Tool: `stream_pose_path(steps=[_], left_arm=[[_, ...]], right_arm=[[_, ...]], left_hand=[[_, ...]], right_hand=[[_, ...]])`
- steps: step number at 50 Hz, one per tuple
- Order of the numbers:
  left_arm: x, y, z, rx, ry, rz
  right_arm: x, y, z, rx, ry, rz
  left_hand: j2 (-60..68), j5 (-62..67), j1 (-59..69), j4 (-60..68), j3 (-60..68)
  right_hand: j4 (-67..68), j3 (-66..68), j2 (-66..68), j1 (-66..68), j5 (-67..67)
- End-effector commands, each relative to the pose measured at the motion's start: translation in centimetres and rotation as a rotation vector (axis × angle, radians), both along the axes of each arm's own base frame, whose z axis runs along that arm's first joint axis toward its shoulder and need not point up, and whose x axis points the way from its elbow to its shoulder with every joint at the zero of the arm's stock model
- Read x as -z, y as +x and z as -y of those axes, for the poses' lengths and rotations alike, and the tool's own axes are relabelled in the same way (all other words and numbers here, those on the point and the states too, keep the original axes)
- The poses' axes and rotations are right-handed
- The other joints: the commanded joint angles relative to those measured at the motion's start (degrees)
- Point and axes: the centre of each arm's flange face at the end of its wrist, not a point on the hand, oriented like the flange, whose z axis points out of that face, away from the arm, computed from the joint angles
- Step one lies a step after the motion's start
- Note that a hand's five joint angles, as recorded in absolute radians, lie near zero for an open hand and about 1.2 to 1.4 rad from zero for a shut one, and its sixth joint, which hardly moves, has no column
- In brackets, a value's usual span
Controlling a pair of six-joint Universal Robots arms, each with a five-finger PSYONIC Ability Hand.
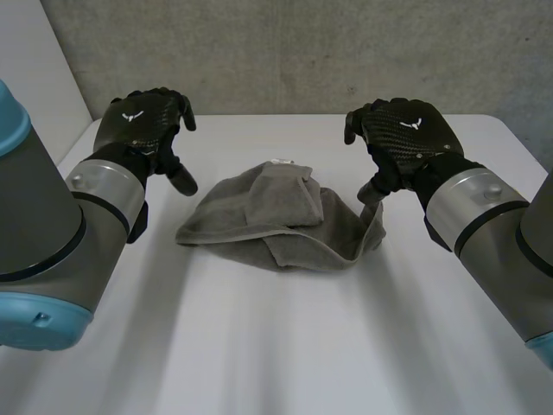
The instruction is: Fold the towel.
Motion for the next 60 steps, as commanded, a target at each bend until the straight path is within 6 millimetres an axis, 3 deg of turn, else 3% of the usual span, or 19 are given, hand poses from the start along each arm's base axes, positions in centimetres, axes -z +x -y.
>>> stream_pose_path(steps=[1,8,10,12,17,23,25,35,41,45,48,54,56,60], left_arm=[[1.9,0.5,1.6,-0.018,0.051,0.031],[6.1,0.4,4.2,0.073,0.151,0.065],[6.9,0.2,4.5,0.085,0.169,0.071],[7.7,0.0,4.9,0.094,0.181,0.077],[10.9,-0.7,6.3,0.113,0.216,0.160],[12.3,-0.9,6.6,0.127,0.217,0.233],[13.9,-1.0,6.8,0.142,0.202,0.318],[15.3,-1.6,8.5,0.128,0.108,0.325],[15.8,-1.7,8.8,0.129,0.110,0.329],[15.8,-1.7,8.8,0.129,0.110,0.329],[15.8,-1.7,8.7,0.133,0.110,0.330],[16.8,-1.7,8.4,0.150,0.121,0.393],[17.5,-1.6,8.3,0.160,0.118,0.446],[17.7,-1.6,8.3,0.161,0.111,0.483]], right_arm=[[1.0,0.2,0.3,-0.018,-0.039,-0.206],[3.4,0.2,0.5,-0.047,-0.049,-0.412],[4.9,0.4,0.6,-0.069,-0.026,-0.452],[4.9,0.4,0.6,-0.069,-0.026,-0.452],[8.8,1.0,1.2,-0.108,0.045,-0.484],[11.0,1.3,1.6,-0.126,0.054,-0.491],[12.1,1.4,1.9,-0.124,0.051,-0.491],[13.6,1.5,2.1,-0.128,0.065,-0.503],[13.8,1.3,2.3,-0.124,0.072,-0.504],[13.9,1.2,2.8,-0.115,0.074,-0.504],[13.8,0.8,3.3,-0.101,0.074,-0.501],[13.7,0.6,3.5,-0.092,0.075,-0.500],[13.8,0.6,3.5,-0.093,0.077,-0.502],[13.9,0.5,3.5,-0.092,0.080,-0.504]], left_hand=[[-3.66,-2.10,-3.24,-3.87,-4.15],[-2.15,-0.59,-1.73,-2.36,-2.64],[-2.15,-0.58,-1.73,-2.35,-2.64],[-1.98,-0.41,-1.56,-2.18,-2.47],[-0.64,0.93,-0.21,-0.84,-1.13],[-0.30,1.27,0.12,-0.50,-0.79],[0.04,1.60,0.46,-0.17,-0.45],[7.27,8.84,7.69,7.07,6.78],[13.31,14.88,13.73,13.11,12.82],[24.58,26.14,25.00,24.37,24.09],[24.94,26.50,25.36,24.73,24.45],[23.09,24.65,23.51,22.88,22.60],[19.07,20.63,19.49,18.86,18.58],[19.88,21.44,20.30,19.67,19.39]], right_hand=[[-4.56,-4.64,-5.38,-4.54,-2.88],[-4.05,-4.13,-4.87,-4.03,-2.38],[-5.38,-5.47,-6.21,-5.37,-3.71],[-5.39,-5.48,-6.22,-5.38,-3.72],[-6.24,-6.32,-7.06,-6.22,-4.57],[-5.39,-5.48,-6.22,-5.38,-3.72],[-4.89,-4.98,-5.72,-4.88,-3.22],[2.51,2.43,1.69,2.53,4.18],[15.46,15.38,14.64,15.48,17.14],[36.08,35.99,35.25,36.10,37.75],[43.86,43.77,43.03,43.88,45.53],[40.53,40.44,39.70,40.55,42.20],[17.77,17.68,16.94,17.78,19.44],[15.46,15.38,14.64,15.48,17.14]])
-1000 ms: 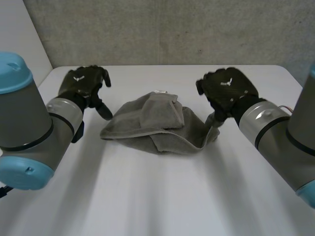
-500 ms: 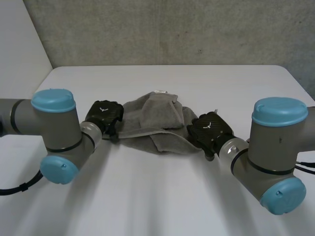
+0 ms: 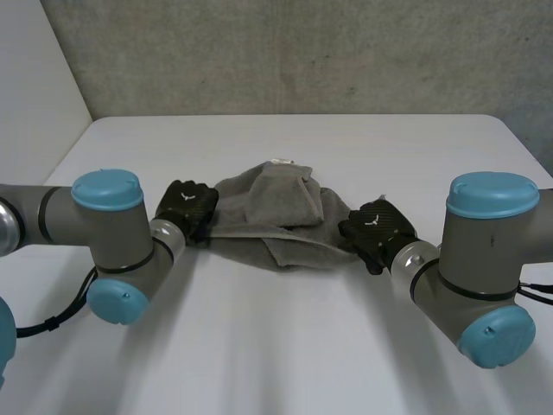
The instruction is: Fold the towel.
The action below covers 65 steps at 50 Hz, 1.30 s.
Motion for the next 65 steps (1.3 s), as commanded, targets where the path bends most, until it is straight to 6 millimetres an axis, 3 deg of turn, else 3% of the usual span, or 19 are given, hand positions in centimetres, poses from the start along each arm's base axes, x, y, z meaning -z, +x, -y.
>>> stream_pose_path(steps=[1,10,16,18,19,20,21,23,24,26,29,31,33,38,40,48,54,58,65], left_arm=[[0.9,0.1,-0.2,0.018,-0.014,0.088],[0.2,0.2,0.1,0.000,-0.030,0.085],[-4.1,0.0,1.5,-0.033,-0.154,0.046],[-6.0,-0.2,2.6,-0.041,-0.214,0.022],[-8.4,-0.2,4.0,-0.059,-0.291,0.000],[-11.3,-0.3,5.5,-0.075,-0.385,-0.025],[-11.3,-0.3,5.5,-0.076,-0.386,-0.025],[-17.5,-0.6,7.1,-0.091,-0.576,-0.085],[-17.6,-0.6,7.1,-0.091,-0.576,-0.085],[-24.3,-0.6,7.1,-0.108,-0.767,-0.186],[-27.2,-0.5,6.6,-0.114,-0.846,-0.234],[-31.3,0.3,4.9,-0.113,-0.933,-0.315],[-32.1,0.5,4.3,-0.108,-0.935,-0.345],[-28.9,0.8,3.5,-0.078,-0.781,-0.363],[-26.2,1.0,3.3,-0.072,-0.694,-0.335],[-12.0,3.8,-0.1,-0.031,-0.309,-0.152],[-6.5,5.0,-2.4,-0.012,-0.219,0.002],[-2.9,6.0,-4.7,0.036,-0.199,0.219],[-2.5,6.2,-4.8,0.035,-0.269,0.260]], right_arm=[[0.2,-0.1,0.0,0.005,0.003,-0.002],[0.3,0.1,0.2,0.000,-0.010,0.009],[-2.2,1.1,1.7,-0.019,-0.091,0.049],[-7.2,2.6,4.3,-0.028,-0.268,0.122],[-7.2,2.6,4.3,-0.028,-0.269,0.123],[-10.5,3.3,5.6,-0.024,-0.371,0.175],[-10.5,3.3,5.7,-0.024,-0.372,0.176],[-18.2,4.2,7.5,-0.016,-0.605,0.302],[-18.3,4.2,7.5,-0.016,-0.606,0.302],[-25.4,4.2,8.0,0.006,-0.837,0.458],[-30.2,3.2,7.7,0.033,-0.968,0.629],[-31.4,2.7,7.4,0.035,-0.975,0.686],[-31.5,2.4,7.3,0.037,-0.951,0.700],[-27.0,2.5,7.3,0.041,-0.718,0.574],[-22.1,2.7,6.6,-0.005,-0.504,0.458],[-11.2,2.2,2.7,-0.136,-0.169,0.221],[-4.2,0.5,-1.0,-0.164,-0.007,0.022],[-2.5,-0.2,-2.4,-0.172,0.043,-0.023],[-2.0,-0.7,-3.5,-0.161,0.058,-0.028]], left_hand=[[2.77,2.82,2.87,2.61,2.69],[35.43,35.48,35.53,35.27,35.36],[38.10,38.15,38.20,37.94,38.03],[38.10,38.15,38.20,37.94,38.03],[38.10,38.15,38.20,37.94,38.03],[38.10,38.15,38.20,37.94,38.03],[38.10,38.15,38.20,37.94,38.03],[38.10,38.15,38.20,37.94,38.03],[38.10,38.15,38.20,37.94,38.03],[38.10,38.15,38.20,37.94,38.03],[38.10,38.15,38.20,37.94,38.03],[38.10,38.15,38.20,37.94,38.03],[38.10,38.15,38.20,37.94,38.03],[38.10,38.15,38.20,37.94,38.03],[38.10,38.15,38.20,37.94,38.03],[38.10,38.15,38.20,37.94,38.03],[38.10,38.15,38.20,37.94,38.03],[37.96,38.01,38.06,37.80,37.88],[11.05,11.09,11.14,10.88,10.97]], right_hand=[[-5.31,-5.15,-4.67,-4.60,-4.90],[25.93,26.08,26.56,26.63,26.33],[25.93,26.08,26.56,26.63,26.33],[25.93,26.08,26.56,26.63,26.33],[25.93,26.08,26.56,26.63,26.33],[25.93,26.08,26.56,26.63,26.33],[25.93,26.08,26.56,26.63,26.33],[25.93,26.08,26.56,26.63,26.33],[25.93,26.08,26.56,26.63,26.33],[25.93,26.08,26.56,26.63,26.33],[25.93,26.08,26.56,26.63,26.33],[25.93,26.08,26.56,26.63,26.33],[25.93,26.08,26.56,26.63,26.33],[25.93,26.08,26.56,26.63,26.33],[25.93,26.08,26.56,26.63,26.33],[25.93,26.08,26.56,26.63,26.33],[25.93,26.08,26.56,26.63,26.33],[25.93,26.08,26.56,26.63,26.33],[25.93,26.08,26.56,26.63,26.33]])
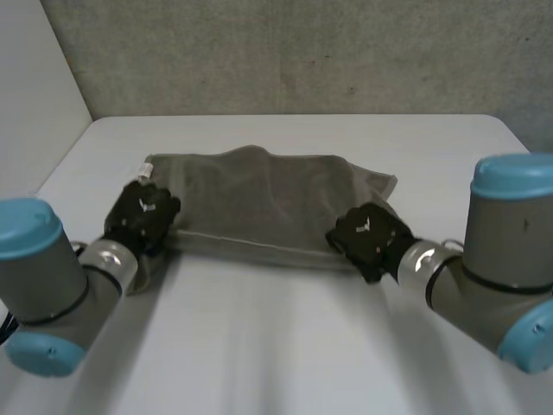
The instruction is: Fold the towel.
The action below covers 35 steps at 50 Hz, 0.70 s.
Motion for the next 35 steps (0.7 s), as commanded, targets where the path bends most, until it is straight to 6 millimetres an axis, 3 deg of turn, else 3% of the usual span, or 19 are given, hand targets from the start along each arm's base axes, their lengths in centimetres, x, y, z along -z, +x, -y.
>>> stream_pose_path(steps=[1,8,15,22,25,26,27,28,32,35], left_arm=[[0.4,0.1,0.2,-0.002,-0.088,0.053],[1.0,0.5,1.5,-0.053,-0.134,0.045],[3.2,1.1,2.4,-0.128,-0.118,0.079],[3.0,1.7,2.5,-0.149,-0.108,0.082],[2.5,1.8,2.2,-0.147,-0.113,0.075],[2.2,1.9,2.0,-0.145,-0.117,0.072],[2.2,1.9,2.0,-0.145,-0.117,0.072],[2.1,1.9,1.7,-0.142,-0.114,0.072],[2.0,1.9,1.2,-0.135,-0.115,0.078],[2.0,1.9,1.2,-0.135,-0.115,0.074]], right_arm=[[0.5,-0.4,-0.9,0.010,0.006,-0.007],[0.9,-0.7,-0.9,0.042,0.031,0.018],[1.1,-1.1,-0.5,0.090,0.063,0.053],[1.1,-3.1,1.9,0.256,0.017,0.076],[1.1,-3.1,2.0,0.269,0.018,0.073],[1.1,-3.1,2.0,0.269,0.018,0.073],[1.2,-3.0,1.7,0.263,0.021,0.070],[1.3,-3.0,1.6,0.259,0.023,0.068],[1.2,-3.0,1.8,0.259,0.019,0.070],[1.2,-2.9,1.9,0.254,0.012,0.066]], left_hand=[[-20.72,-21.50,-21.18,-20.72,-20.81],[-30.37,-31.15,-30.83,-30.37,-30.46],[-32.38,-33.17,-32.85,-32.39,-32.48],[-31.88,-32.66,-32.35,-31.88,-31.98],[-20.11,-20.89,-20.57,-20.11,-20.20],[-3.62,-4.40,-4.09,-3.62,-3.72],[-3.45,-4.23,-3.92,-3.46,-3.55],[10.04,9.26,9.57,10.03,9.94],[12.51,11.72,12.04,12.50,12.41],[12.51,11.72,12.04,12.50,12.41]], right_hand=[[3.27,3.05,4.44,4.30,3.55],[3.27,3.05,4.44,4.30,3.55],[3.27,3.05,4.44,4.30,3.55],[3.27,3.05,4.44,4.30,3.55],[3.27,3.05,4.44,4.30,3.55],[3.27,3.05,4.44,4.30,3.55],[-11.66,-11.88,-10.48,-10.63,-11.37],[-22.14,-22.35,-20.96,-21.11,-21.85],[-24.09,-24.31,-22.91,-23.06,-23.80],[-35.29,-35.51,-34.12,-34.26,-35.01]])
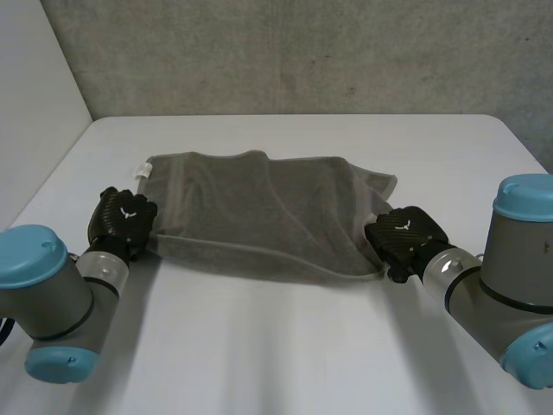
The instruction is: Fold the towel.
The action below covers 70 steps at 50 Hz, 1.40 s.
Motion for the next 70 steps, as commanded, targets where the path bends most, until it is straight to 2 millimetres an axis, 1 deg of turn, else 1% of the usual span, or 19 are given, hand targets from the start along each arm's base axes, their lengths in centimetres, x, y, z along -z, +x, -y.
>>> stream_pose_path(steps=[1,9,13,17,26,35,39,44,46,53,60,63,64,65,66,67,68,69,70], left_arm=[[-0.2,0.0,-0.4,0.006,0.000,0.000],[-0.2,0.2,-0.3,-0.003,-0.001,0.002],[-0.7,0.3,-0.1,-0.006,-0.016,0.001],[-1.3,0.6,0.1,-0.018,-0.034,-0.005],[-1.7,1.4,0.7,-0.043,-0.043,-0.008],[-1.7,1.5,0.7,-0.046,-0.044,-0.008],[-1.7,1.5,0.8,-0.046,-0.046,-0.009],[-1.7,1.5,0.8,-0.047,-0.044,-0.008],[-1.7,1.5,0.8,-0.049,-0.044,-0.007],[-1.7,1.6,0.8,-0.049,-0.035,-0.006],[-1.7,1.6,0.8,-0.049,-0.031,-0.005],[-1.7,1.6,0.8,-0.049,-0.031,-0.005],[-1.7,1.6,0.7,-0.049,-0.029,-0.005],[-1.7,1.6,0.7,-0.049,-0.029,-0.005],[-1.6,1.6,0.8,-0.049,-0.028,-0.004],[-1.6,1.6,0.7,-0.049,-0.027,-0.003],[-1.6,1.6,0.7,-0.049,-0.027,-0.003],[-1.7,1.6,0.7,-0.049,-0.023,-0.003],[-1.6,1.6,0.7,-0.049,-0.015,0.000]], right_arm=[[0.0,0.1,0.2,-0.012,-0.011,-0.007],[0.9,-0.2,1.1,-0.053,-0.025,-0.046],[0.8,-0.1,1.5,-0.086,-0.059,-0.048],[0.1,-0.6,2.3,-0.076,-0.102,-0.029],[-1.6,-0.3,2.4,-0.131,-0.192,0.013],[-1.5,-0.5,2.6,-0.129,-0.206,0.019],[-1.9,-0.2,2.7,-0.132,-0.222,0.025],[-2.1,0.2,3.0,-0.139,-0.233,0.030],[-2.0,0.3,3.2,-0.142,-0.230,0.031],[0.0,1.4,3.6,-0.168,-0.197,0.018],[1.5,1.7,4.3,-0.170,-0.168,0.010],[1.9,1.8,4.4,-0.171,-0.160,0.008],[1.9,1.8,4.5,-0.171,-0.160,0.008],[2.0,1.8,4.5,-0.172,-0.160,0.008],[2.0,1.8,4.5,-0.172,-0.160,0.008],[1.9,1.9,4.5,-0.174,-0.163,0.009],[1.9,1.9,4.5,-0.174,-0.163,0.009],[1.7,1.9,4.5,-0.174,-0.165,0.011],[1.4,2.0,4.5,-0.174,-0.172,0.014]], left_hand=[[2.85,7.24,7.75,2.34,2.95],[2.85,7.24,7.75,2.34,2.95],[2.85,7.24,7.75,2.34,2.95],[2.85,7.24,7.75,2.34,2.95],[2.85,7.24,7.75,2.34,2.95],[2.85,7.24,7.75,2.34,2.95],[2.85,7.24,7.75,2.34,2.95],[2.85,7.24,7.75,2.34,2.95],[2.85,7.24,7.75,2.34,2.95],[2.85,7.24,7.75,2.34,2.95],[2.85,7.24,7.75,2.34,2.95],[2.85,7.24,7.75,2.34,2.95],[2.85,7.24,7.75,2.34,2.95],[2.85,7.24,7.75,2.34,2.95],[2.85,7.24,7.75,2.34,2.95],[2.85,7.24,7.75,2.34,2.95],[2.85,7.24,7.75,2.34,2.95],[2.85,7.24,7.75,2.34,2.95],[2.85,7.24,7.75,2.34,2.95]], right_hand=[[-15.43,-15.28,-15.41,-14.57,-14.76],[-19.50,-19.35,-19.48,-18.64,-18.83],[-19.67,-19.53,-19.66,-18.81,-19.00],[-19.84,-19.70,-19.82,-18.98,-19.17],[-18.50,-18.35,-18.48,-17.64,-17.83],[-19.67,-19.53,-19.66,-18.81,-19.00],[-26.37,-26.23,-26.35,-25.51,-25.70],[-27.92,-27.77,-27.90,-27.06,-27.25],[-27.75,-27.60,-27.73,-26.89,-27.08],[-26.41,-26.26,-26.39,-25.54,-25.73],[-25.39,-25.25,-25.37,-24.53,-24.72],[-21.86,-21.71,-21.84,-21.00,-21.19],[-18.36,-18.22,-18.34,-17.50,-17.69],[-9.50,-9.36,-9.48,-8.64,-8.83],[-9.41,-9.27,-9.40,-8.55,-8.74],[5.24,5.39,5.26,6.10,5.91],[5.39,5.53,5.41,6.25,6.06],[21.54,21.69,21.56,22.40,22.21],[26.81,26.95,26.83,27.67,27.48]])
